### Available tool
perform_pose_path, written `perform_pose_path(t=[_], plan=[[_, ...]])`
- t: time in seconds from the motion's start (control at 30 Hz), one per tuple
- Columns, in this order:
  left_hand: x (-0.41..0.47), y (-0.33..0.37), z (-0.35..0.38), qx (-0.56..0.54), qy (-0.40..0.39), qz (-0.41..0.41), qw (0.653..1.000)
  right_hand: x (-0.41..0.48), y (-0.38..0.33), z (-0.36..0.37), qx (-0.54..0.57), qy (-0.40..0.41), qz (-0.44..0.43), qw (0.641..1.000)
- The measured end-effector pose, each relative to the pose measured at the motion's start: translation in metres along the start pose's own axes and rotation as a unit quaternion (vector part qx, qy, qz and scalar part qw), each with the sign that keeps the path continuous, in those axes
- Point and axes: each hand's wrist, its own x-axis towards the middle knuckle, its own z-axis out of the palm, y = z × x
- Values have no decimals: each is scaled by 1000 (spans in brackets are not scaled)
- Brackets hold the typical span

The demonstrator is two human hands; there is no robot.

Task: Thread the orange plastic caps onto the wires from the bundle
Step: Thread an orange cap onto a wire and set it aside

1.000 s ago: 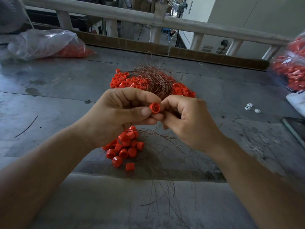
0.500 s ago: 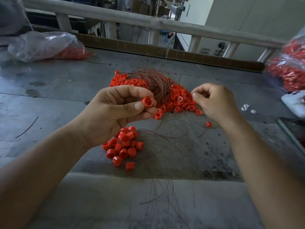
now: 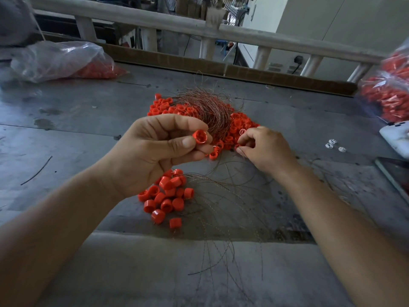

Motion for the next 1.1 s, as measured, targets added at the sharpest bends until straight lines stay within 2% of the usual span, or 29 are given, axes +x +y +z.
perform_pose_path(t=[0.37, 0.53, 0.63, 0.73, 0.93, 1.1], plan=[[-1, 1, 2, 4, 10, -1, 1000, 0, -1, 1, 52, -5, -32, 998], [-1, 1, 2, 11, 12, 0, 1000, 3, 7, -9, 139, 49, 17, 989], [0, 1, 2, 20, 16, -1, 1000, 0, 3, -23, 292, 66, 52, 953], [0, 0, 2, 37, 21, -11, 999, -8, -12, -30, 416, 28, 49, 908], [1, 0, 1, 53, 34, -17, 998, -23, -38, -37, 543, -64, 15, 837], [1, 0, 1, 62, 35, -22, 997, -29, -47, -36, 571, -77, 0, 817]])
